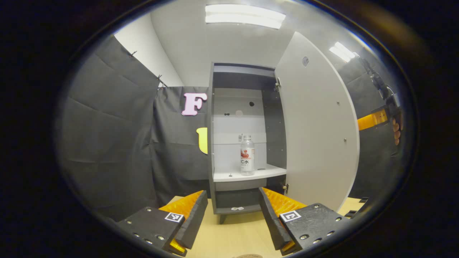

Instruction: Open the cabinet door with the right hand, grasp the bottle in the cabinet with the left hand and place it on the coaster, then close the cabinet door with the right hand.

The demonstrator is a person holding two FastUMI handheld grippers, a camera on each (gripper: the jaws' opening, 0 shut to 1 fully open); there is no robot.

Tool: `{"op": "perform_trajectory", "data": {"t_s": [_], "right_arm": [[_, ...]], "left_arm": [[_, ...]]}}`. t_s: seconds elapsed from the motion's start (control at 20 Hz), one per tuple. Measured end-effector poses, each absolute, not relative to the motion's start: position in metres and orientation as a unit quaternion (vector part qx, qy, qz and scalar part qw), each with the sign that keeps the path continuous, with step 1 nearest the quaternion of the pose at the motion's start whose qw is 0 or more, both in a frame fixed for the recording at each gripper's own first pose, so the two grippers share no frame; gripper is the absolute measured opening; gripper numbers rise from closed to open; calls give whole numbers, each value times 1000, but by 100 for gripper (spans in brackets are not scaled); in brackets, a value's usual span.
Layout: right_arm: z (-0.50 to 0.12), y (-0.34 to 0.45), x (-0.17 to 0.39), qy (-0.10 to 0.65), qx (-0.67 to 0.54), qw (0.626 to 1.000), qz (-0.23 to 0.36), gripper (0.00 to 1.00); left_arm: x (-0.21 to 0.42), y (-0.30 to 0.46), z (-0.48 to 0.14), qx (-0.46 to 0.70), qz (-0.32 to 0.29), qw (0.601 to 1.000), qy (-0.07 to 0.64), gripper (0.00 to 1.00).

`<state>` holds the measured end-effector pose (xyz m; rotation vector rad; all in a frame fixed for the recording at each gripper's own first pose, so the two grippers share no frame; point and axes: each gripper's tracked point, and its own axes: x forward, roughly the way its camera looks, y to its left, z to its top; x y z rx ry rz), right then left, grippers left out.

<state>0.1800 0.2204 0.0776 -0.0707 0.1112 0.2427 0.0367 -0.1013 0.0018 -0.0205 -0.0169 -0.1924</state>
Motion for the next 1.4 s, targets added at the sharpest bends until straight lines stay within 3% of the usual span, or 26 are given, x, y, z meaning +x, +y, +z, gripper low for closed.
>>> {"op": "perform_trajectory", "data": {"t_s": [0.2, 0.25, 0.3, 0.4, 0.45, 0.5, 0.55, 0.65, 0.75, 0.8, 0.85, 1.0, 1.1, 1.25, 1.4], "right_arm": [[80, 200, 185, 46, -43, 994, 85, 14], [80, 195, 188, 44, -40, 995, 74, 12], [80, 192, 189, 44, -34, 996, 68, 9], [80, 200, 187, 44, -11, 995, 84, 8], [81, 205, 186, 39, -5, 995, 91, 8], [85, 206, 183, 32, -4, 995, 96, 0], [86, 201, 184, 25, -7, 995, 92, 9], [87, 193, 182, 16, -15, 996, 87, 17], [86, 185, 180, 8, -11, 997, 77, 58], [87, 177, 180, 1, -12, 998, 66, 89], [87, 168, 177, -4, -10, 999, 53, 96], [83, 150, 173, -3, 11, 1000, 17, 95], [78, 136, 168, 3, 14, 1000, -11, 96], [70, 116, 166, 13, 12, 999, -44, 96], [59, 104, 166, 27, 12, 997, -65, 96]], "left_arm": [[62, -122, 10, -20, -109, 994, -10, 87], [70, -127, 11, -23, -113, 993, -10, 82], [78, -133, 13, -25, -117, 993, -10, 87], [94, -142, 19, -24, -125, 992, -15, 87], [105, -149, 22, -21, -128, 991, -18, 82], [113, -156, 26, -20, -132, 991, -22, 82], [122, -163, 29, -22, -138, 990, -24, 82], [144, -176, 37, -29, -150, 988, -27, 87], [167, -188, 42, -31, -159, 986, -25, 84], [180, -195, 44, -32, -161, 986, -24, 82], [192, -199, 45, -33, -163, 986, -24, 87], [227, -217, 46, -36, -173, 984, -21, 77], [249, -225, 45, -34, -172, 984, -20, 77], [282, -232, 40, -28, -164, 986, -19, 86], [317, -236, 29, -17, -156, 987, -15, 81]]}}
